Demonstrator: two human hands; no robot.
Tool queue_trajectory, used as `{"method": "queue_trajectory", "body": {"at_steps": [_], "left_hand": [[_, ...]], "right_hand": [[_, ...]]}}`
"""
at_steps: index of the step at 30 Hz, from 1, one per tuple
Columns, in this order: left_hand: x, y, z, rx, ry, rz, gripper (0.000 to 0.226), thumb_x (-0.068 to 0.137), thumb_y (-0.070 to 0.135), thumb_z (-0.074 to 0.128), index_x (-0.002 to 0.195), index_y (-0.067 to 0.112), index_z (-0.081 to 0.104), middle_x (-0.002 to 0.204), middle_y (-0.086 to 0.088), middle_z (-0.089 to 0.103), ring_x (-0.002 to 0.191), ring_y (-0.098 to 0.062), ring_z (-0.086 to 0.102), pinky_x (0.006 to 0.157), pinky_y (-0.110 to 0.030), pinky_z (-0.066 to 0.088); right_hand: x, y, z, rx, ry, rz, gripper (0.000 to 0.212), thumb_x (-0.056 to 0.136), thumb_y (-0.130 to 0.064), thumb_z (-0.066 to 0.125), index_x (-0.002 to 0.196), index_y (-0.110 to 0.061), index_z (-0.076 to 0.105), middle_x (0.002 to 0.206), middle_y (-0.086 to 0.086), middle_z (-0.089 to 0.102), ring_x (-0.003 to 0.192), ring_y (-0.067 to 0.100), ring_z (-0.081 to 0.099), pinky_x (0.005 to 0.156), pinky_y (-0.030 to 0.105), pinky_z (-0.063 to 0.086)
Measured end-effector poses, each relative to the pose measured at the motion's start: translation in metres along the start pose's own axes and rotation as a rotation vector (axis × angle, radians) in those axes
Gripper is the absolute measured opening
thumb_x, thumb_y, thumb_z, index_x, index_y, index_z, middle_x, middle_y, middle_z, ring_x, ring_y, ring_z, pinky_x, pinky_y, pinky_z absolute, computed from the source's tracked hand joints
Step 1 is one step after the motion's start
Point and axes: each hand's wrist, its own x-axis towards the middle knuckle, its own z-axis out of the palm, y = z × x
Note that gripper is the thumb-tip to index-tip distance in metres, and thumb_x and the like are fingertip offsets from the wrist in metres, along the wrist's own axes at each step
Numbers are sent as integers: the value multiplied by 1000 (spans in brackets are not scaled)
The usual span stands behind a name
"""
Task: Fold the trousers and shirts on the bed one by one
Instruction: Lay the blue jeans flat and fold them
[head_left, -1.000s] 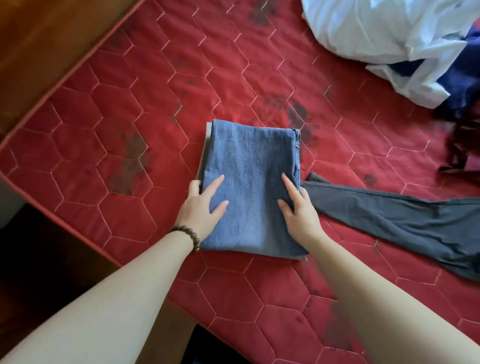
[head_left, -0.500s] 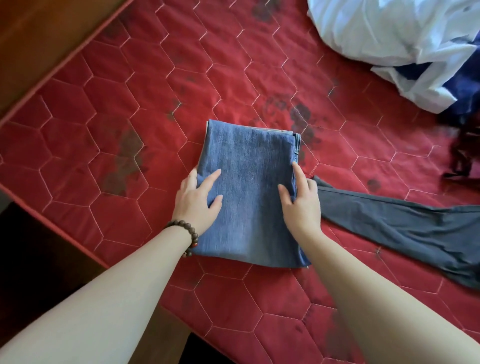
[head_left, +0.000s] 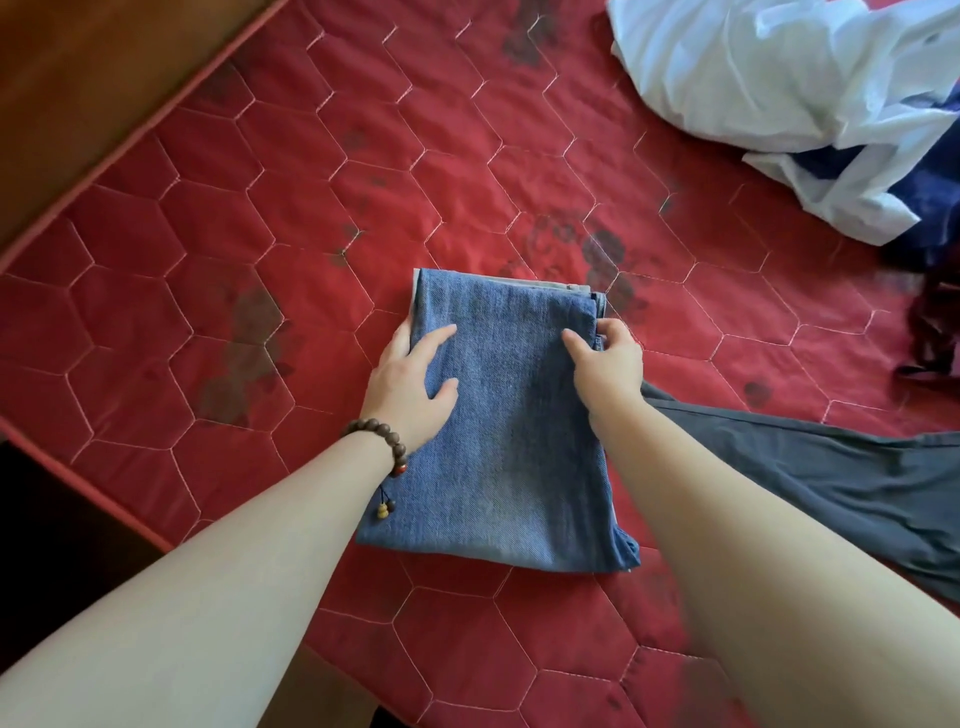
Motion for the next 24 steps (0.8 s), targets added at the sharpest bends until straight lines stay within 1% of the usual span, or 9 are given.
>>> {"method": "queue_trajectory", "body": {"at_steps": [4, 7, 10, 12, 13, 15, 17, 20, 24], "left_hand": [[2, 8, -2, 43, 61, 4, 46, 86, 26, 60, 130, 34, 51, 134, 0, 45, 122, -22, 47, 104, -47, 38], [9, 15, -2, 119, 139, -24, 38, 89, 28, 56, 126, 31, 52, 120, -2, 51, 111, -25, 51, 97, -47, 40], [18, 20, 0, 62, 171, -37, 47, 91, 29, 54, 137, 33, 43, 120, -5, 51, 111, -26, 52, 98, -46, 41], [23, 20, 1, -23, 182, -62, 58, 93, 28, 52, 146, 34, 29, 127, -4, 51, 115, -22, 50, 100, -43, 39], [26, 19, 1, -47, 188, -81, 59, 94, 29, 52, 147, 30, 28, 131, -4, 50, 119, -22, 48, 101, -44, 38], [32, 17, 2, -19, 220, -112, 49, 93, 34, 53, 138, 18, 41, 130, -8, 51, 120, -26, 47, 100, -45, 39], [39, 16, 1, -36, 272, -137, 39, 91, 36, 57, 122, 13, 53, 118, -11, 54, 113, -28, 49, 95, -41, 41], [48, 17, -1, -140, 284, -172, 26, 90, 32, 60, 107, 15, 54, 101, -4, 58, 98, -23, 54, 80, -28, 40], [51, 17, -6, -127, 308, -127, 13, 92, 24, 58, 100, 14, 55, 81, 7, 52, 87, -22, 54, 70, -20, 32]], "right_hand": [[-7, -2, -2, -14, 72, -201, 12, 91, -21, 61, 96, -14, 52, 112, 1, 41, 109, 25, 48, 98, 36, 37], [-10, -5, 1, -41, 105, -220, 10, 95, -16, 54, 97, -10, 47, 104, 4, 44, 100, 23, 46, 88, 32, 36], [-10, -4, 4, 42, 158, -168, 11, 96, -17, 48, 93, -13, 39, 97, 6, 52, 88, 22, 48, 73, 30, 32], [-9, -1, 2, 49, 143, -191, 11, 96, -18, 49, 92, -14, 39, 95, 6, 53, 86, 22, 48, 73, 29, 31], [-8, 1, 0, -3, 116, -221, 11, 96, -18, 50, 93, -14, 41, 97, 6, 51, 89, 21, 47, 75, 28, 31], [0, 1, -4, -144, 53, -251, 13, 95, -21, 54, 94, -12, 45, 102, 5, 45, 95, 21, 45, 80, 26, 30], [8, -2, -8, -216, 13, -227, 19, 96, -28, 53, 91, -11, 46, 107, 8, 43, 99, 24, 46, 82, 26, 30], [14, -5, -10, -229, -29, -151, 25, 99, -33, 45, 92, -10, 47, 115, 16, 48, 103, 30, 48, 85, 32, 33], [15, -6, -12, -200, -75, -123, 21, 99, -31, 46, 90, -12, 47, 102, 13, 59, 89, 26, 50, 73, 31, 32]]}}
